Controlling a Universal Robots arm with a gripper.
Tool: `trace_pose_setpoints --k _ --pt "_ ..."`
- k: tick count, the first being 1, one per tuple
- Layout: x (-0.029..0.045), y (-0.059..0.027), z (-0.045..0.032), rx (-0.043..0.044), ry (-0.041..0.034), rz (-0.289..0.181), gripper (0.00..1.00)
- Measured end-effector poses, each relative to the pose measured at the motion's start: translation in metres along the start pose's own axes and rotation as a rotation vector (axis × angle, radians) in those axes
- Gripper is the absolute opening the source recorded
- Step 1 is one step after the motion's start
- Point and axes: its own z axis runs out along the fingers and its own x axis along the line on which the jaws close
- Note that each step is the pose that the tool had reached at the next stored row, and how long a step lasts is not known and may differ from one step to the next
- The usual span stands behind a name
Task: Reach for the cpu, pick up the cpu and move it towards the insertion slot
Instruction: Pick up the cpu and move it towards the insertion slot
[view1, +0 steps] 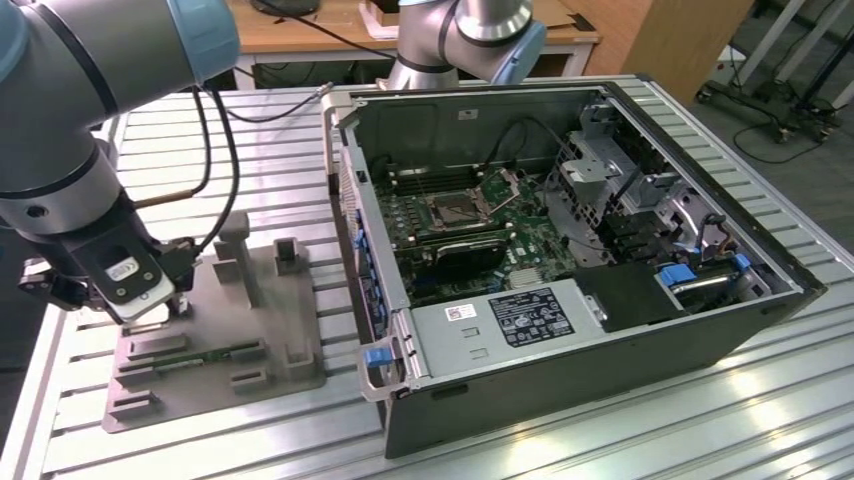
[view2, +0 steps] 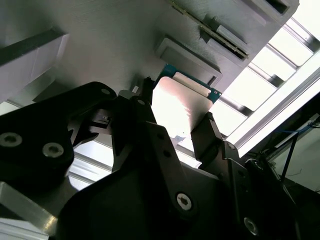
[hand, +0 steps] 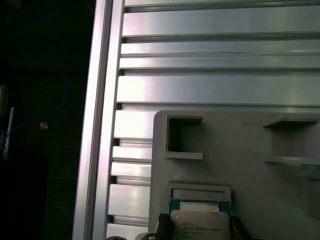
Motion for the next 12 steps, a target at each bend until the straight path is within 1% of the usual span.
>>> trace_pose_setpoints --k 7,12 --pt "0.0000 0.0004 -0.0049 -0.0028 -0.0001 0.000 0.55" --pt "0.0000 0.0006 -0.0067 -0.0043 -0.0003 0.000 0.55"
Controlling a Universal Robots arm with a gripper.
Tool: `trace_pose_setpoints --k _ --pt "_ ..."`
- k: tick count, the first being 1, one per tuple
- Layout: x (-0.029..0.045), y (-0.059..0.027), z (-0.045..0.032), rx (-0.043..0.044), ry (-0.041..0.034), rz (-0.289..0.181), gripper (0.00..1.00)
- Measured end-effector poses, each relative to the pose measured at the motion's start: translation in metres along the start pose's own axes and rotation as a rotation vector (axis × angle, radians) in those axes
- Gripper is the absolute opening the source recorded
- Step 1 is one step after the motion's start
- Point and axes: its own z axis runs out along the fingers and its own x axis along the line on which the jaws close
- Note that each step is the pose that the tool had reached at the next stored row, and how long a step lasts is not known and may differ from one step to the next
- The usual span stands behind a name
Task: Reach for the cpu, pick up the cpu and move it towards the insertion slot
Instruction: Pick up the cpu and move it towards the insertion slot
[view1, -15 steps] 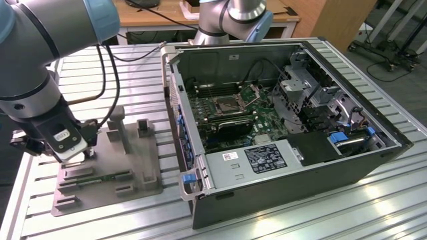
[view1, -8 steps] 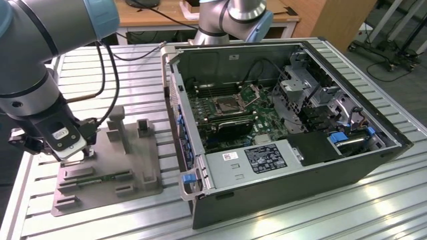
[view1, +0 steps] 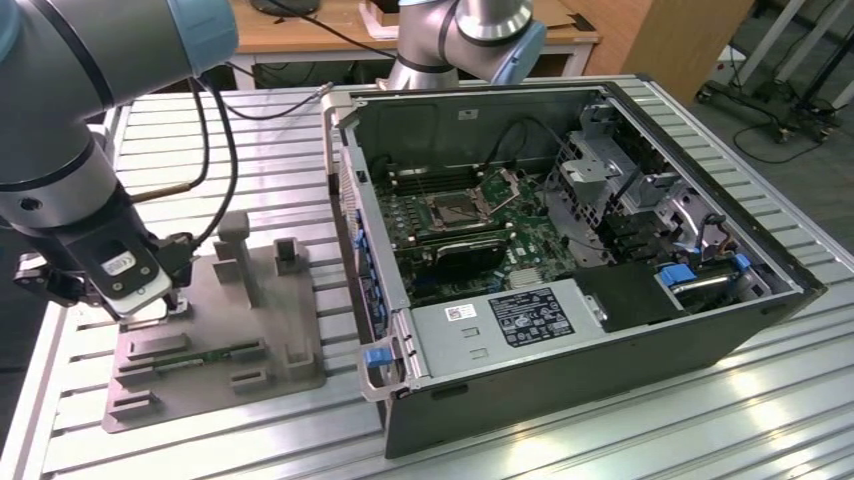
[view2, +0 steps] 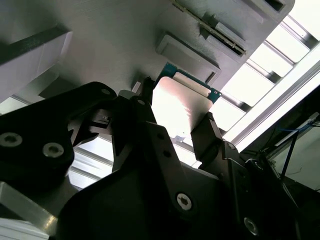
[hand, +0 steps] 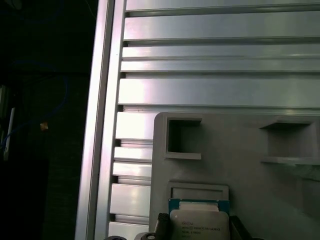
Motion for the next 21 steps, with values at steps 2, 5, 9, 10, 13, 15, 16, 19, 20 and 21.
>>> trace_pose_setpoints --k 2,5,9,10,13,15,16,19,20,21 --pt "0.0000 0.0000 -0.0007 -0.0010 0.0001 0.000 0.55" --pt "0.0000 0.0002 -0.0021 -0.0016 0.0001 0.000 0.55" --pt "0.0000 0.0003 -0.0042 -0.0028 0.0001 0.000 0.55" --pt "0.0000 0.0004 -0.0048 -0.0031 0.0002 0.000 0.55" --pt "0.0000 0.0005 -0.0063 -0.0040 0.0002 0.000 0.55" --pt "0.0000 0.0006 -0.0073 -0.0046 0.0002 0.000 0.55" --pt "0.0000 0.0007 -0.0078 -0.0049 0.0002 0.000 0.55" --pt "0.0000 0.0008 -0.0097 -0.0054 0.0002 0.000 0.55" --pt "0.0000 0.0009 -0.0103 -0.0054 0.0002 0.000 0.55" --pt "0.0000 0.0009 -0.0109 -0.0055 0.0003 0.000 0.55"
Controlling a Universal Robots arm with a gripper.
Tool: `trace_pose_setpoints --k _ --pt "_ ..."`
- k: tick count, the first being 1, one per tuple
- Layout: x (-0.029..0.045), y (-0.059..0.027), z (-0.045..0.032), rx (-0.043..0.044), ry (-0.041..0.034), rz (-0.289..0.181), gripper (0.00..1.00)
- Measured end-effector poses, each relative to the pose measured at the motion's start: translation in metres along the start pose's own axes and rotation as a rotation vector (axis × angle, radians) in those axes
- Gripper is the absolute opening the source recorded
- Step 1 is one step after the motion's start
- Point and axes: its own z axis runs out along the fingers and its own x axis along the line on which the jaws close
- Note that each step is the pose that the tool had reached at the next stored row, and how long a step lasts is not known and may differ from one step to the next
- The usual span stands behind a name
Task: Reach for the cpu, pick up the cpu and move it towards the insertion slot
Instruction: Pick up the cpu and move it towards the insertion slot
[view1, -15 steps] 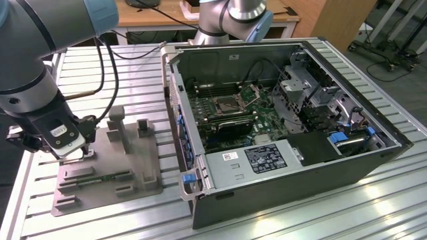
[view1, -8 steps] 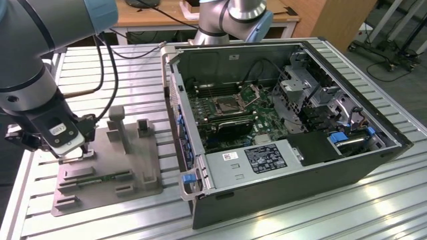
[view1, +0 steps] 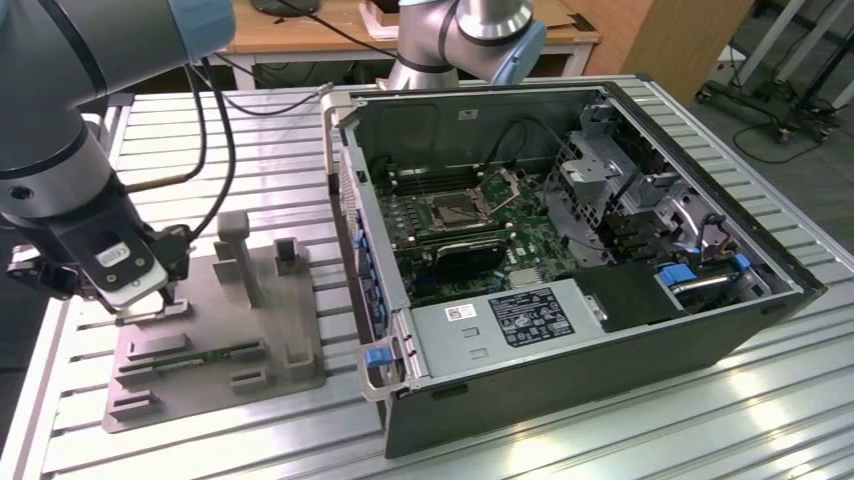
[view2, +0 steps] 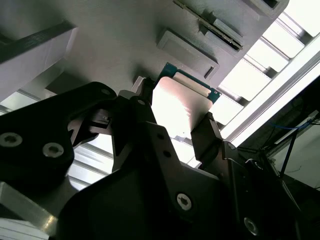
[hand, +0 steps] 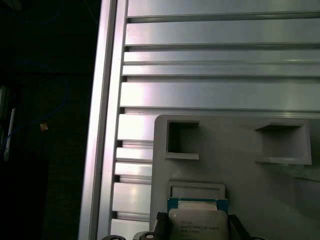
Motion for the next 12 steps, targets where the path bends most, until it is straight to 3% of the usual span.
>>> trace_pose_setpoints --k 12 --pt "0.0000 0.0003 -0.0029 -0.0002 0.0001 0.000 0.55"
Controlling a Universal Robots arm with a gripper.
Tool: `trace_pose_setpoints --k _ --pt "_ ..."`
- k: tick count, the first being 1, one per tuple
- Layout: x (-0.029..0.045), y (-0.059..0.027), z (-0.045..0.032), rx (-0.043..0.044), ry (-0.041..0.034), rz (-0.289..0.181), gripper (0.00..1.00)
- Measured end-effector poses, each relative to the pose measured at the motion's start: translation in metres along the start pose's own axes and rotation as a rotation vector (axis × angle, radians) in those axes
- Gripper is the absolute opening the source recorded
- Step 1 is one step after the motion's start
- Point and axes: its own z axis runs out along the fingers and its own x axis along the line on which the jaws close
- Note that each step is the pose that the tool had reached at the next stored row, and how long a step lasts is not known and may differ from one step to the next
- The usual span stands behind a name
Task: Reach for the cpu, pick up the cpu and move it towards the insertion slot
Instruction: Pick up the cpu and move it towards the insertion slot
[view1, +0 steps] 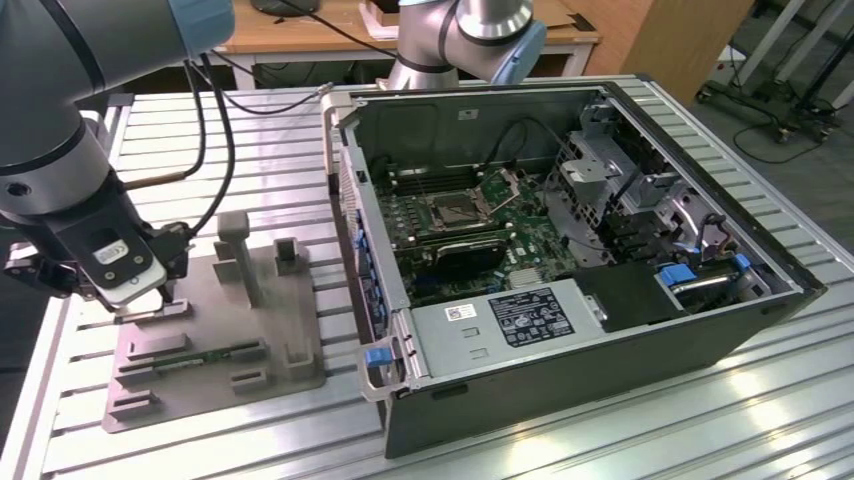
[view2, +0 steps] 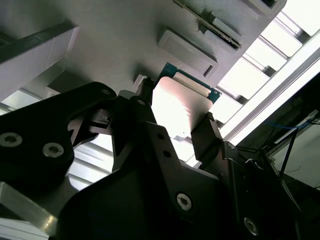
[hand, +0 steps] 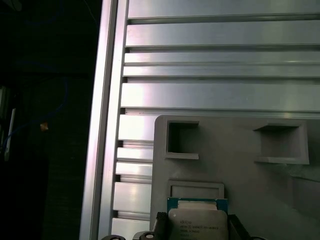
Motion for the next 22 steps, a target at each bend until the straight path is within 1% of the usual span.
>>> trace_pose_setpoints --k 4,8,15,22 --pt "0.0000 0.0002 -0.0020 -0.0002 0.0001 0.000 0.55" --pt "0.0000 0.0005 -0.0054 -0.0026 0.0000 0.000 0.55" --pt "0.0000 0.0006 -0.0059 -0.0028 -0.0001 0.000 0.55" --pt "0.0000 0.0010 -0.0103 -0.0028 -0.0001 0.000 0.55"
